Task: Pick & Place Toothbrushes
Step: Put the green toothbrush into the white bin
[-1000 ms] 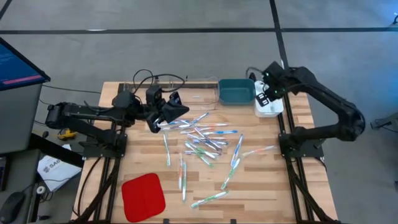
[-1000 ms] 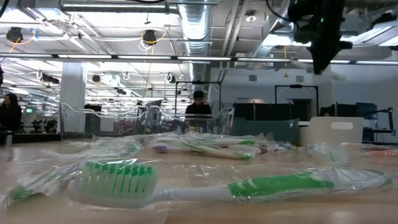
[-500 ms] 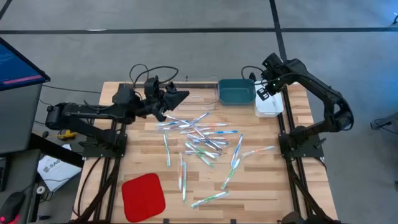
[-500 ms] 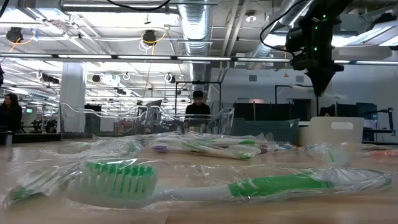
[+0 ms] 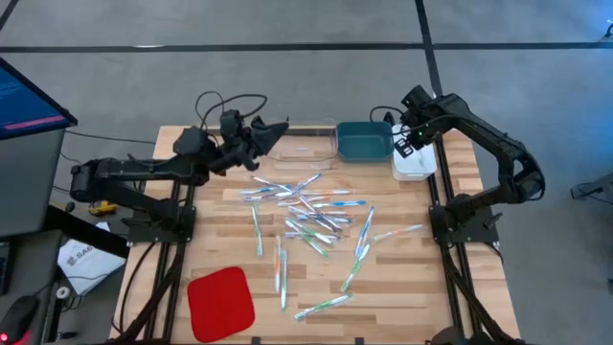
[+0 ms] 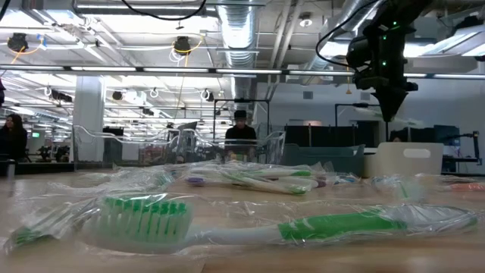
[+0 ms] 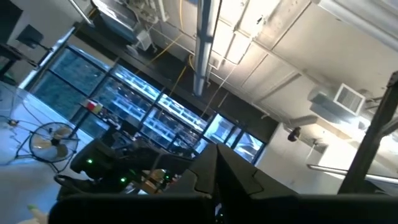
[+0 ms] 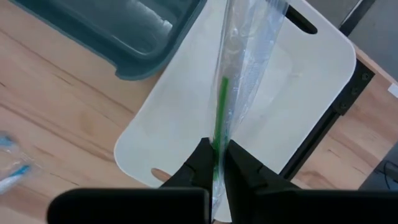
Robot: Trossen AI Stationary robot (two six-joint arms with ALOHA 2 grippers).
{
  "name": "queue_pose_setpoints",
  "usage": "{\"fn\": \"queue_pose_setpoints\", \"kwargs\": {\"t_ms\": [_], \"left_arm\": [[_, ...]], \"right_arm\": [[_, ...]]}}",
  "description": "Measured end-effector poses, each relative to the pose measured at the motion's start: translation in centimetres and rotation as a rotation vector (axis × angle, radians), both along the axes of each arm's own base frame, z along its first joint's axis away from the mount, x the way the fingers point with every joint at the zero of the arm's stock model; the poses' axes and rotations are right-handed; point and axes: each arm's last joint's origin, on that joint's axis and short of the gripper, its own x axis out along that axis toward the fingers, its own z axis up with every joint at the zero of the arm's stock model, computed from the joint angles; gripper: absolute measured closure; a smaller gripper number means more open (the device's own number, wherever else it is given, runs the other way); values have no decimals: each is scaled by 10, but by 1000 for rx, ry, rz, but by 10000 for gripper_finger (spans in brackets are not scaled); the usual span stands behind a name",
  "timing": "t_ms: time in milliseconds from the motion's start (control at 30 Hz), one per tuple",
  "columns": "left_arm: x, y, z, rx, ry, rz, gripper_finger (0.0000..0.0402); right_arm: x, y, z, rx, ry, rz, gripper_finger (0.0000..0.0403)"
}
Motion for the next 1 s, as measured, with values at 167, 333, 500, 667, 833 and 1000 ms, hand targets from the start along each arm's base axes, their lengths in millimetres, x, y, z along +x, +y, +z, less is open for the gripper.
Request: {"fn": "queue_pose_setpoints", "kwargs": {"t_ms": [167, 333, 500, 667, 833, 1000], "left_arm": [[0, 2, 0, 3, 2, 2, 400], [0, 1, 0, 4, 6, -5, 400], [1, -3, -1, 4, 8, -20, 400], [1, -7, -1, 4, 9, -34, 400], [2, -8, -1, 4, 9, -39, 400], [2, -8, -1, 4, 9, -39, 400]], "right_arm": [[0, 1, 0, 3, 2, 2, 393], [0, 1, 0, 7, 5, 2, 393], [0, 1, 0, 9, 6, 2, 393], [0, 1, 0, 9, 6, 2, 393], [0, 1, 0, 9, 6, 1, 393], [0, 1, 0, 9, 2, -21, 393]]}}
